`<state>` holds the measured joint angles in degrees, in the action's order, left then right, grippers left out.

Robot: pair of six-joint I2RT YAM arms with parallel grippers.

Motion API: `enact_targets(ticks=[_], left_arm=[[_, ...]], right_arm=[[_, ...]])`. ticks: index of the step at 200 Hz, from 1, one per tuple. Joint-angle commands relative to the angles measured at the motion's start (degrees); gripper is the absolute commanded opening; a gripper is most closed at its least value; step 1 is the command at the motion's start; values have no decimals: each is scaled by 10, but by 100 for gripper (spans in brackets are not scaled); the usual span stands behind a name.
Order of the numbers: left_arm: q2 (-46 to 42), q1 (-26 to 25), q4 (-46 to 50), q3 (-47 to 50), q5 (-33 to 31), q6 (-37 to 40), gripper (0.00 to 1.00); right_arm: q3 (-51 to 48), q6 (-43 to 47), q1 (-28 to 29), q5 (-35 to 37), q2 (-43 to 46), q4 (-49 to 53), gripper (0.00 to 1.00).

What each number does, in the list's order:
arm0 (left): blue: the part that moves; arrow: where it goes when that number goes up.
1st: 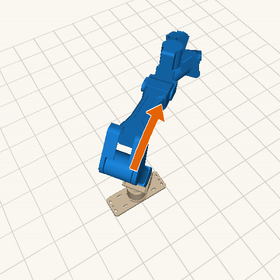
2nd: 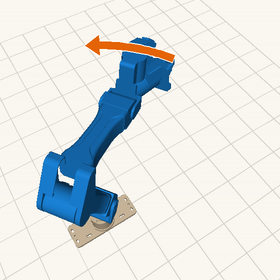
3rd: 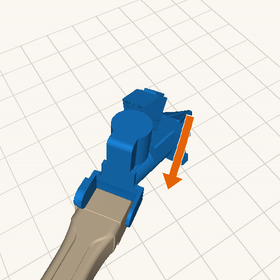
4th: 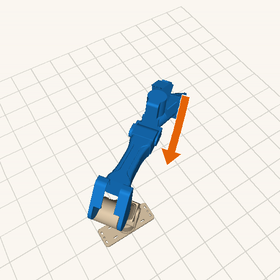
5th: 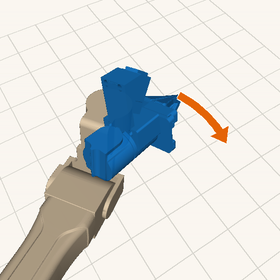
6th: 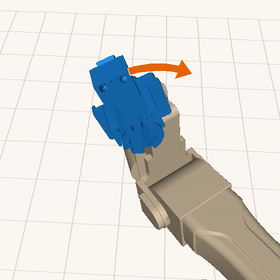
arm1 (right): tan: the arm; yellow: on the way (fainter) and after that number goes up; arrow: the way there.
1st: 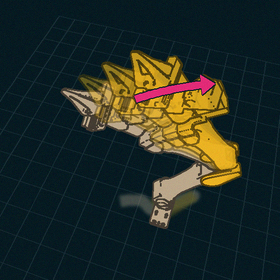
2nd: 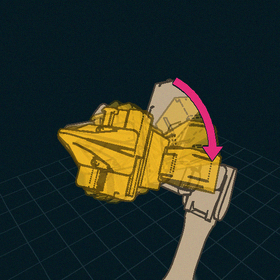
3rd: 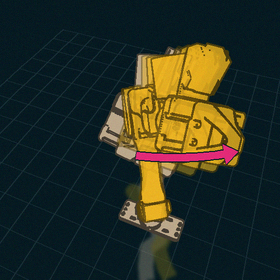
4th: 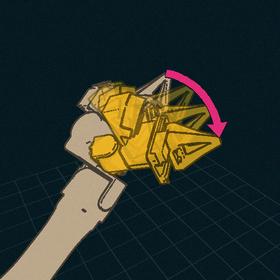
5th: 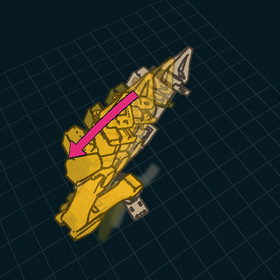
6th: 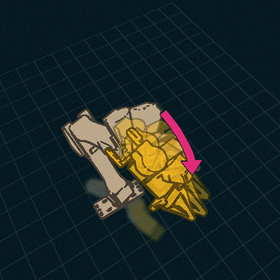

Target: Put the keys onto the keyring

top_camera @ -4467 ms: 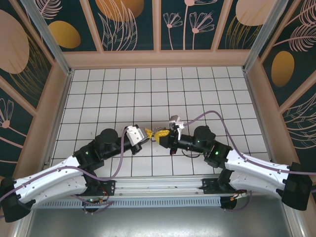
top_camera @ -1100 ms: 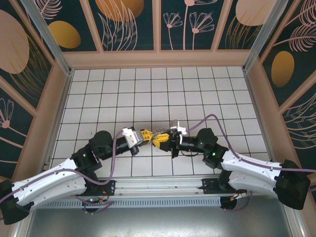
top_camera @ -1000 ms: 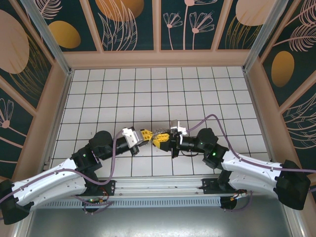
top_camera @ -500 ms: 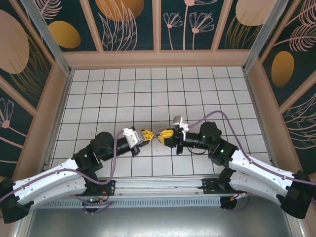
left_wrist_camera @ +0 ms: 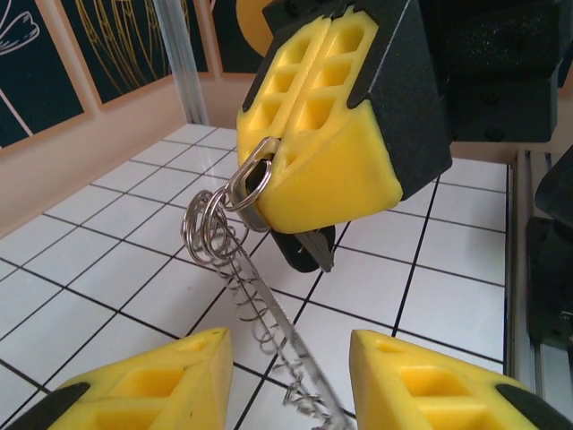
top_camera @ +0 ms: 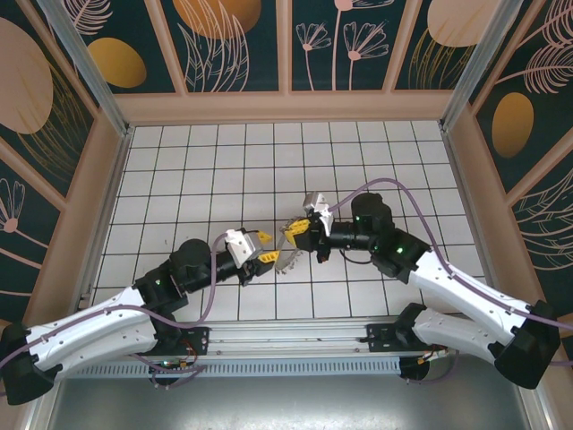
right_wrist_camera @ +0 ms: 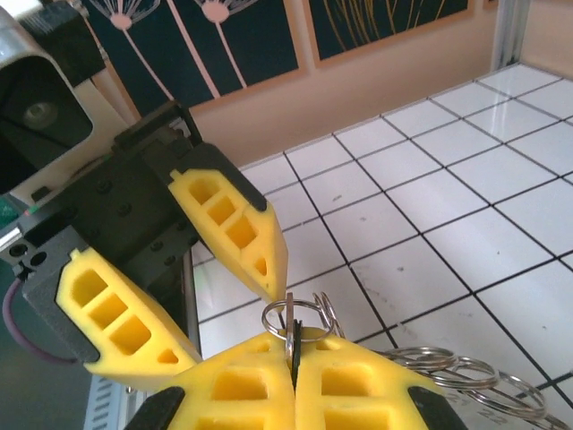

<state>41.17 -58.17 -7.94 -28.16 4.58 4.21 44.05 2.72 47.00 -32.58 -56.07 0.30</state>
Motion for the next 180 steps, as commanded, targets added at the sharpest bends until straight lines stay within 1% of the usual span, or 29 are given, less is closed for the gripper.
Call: enact_targets(ticks=[1,23,56,86,111,159,180], left_arm=[[-25,2,37,-14,-4,-11,39],[-47,2,75,-29,-5,1,39],[-63,2,99,-54,1,30,38],[-42,2,117,-77,28,63,37],[-22,2,119,-90,52,74,36],[9,2,113,-102,52,84,34],[19,2,108,-105,44,85,31]], right_arm=[[41,41,-3,-20,-6,41,0],[54,64,-4,-40,-10,60,0],[64,87,-4,-60,-7,82,0],[72,99,-3,-87,-11,94,0],[75,104,-3,-97,-11,99,0],[76,106,-1,-107,-11,98,0],[74,105,0,-110,-10,93,0]])
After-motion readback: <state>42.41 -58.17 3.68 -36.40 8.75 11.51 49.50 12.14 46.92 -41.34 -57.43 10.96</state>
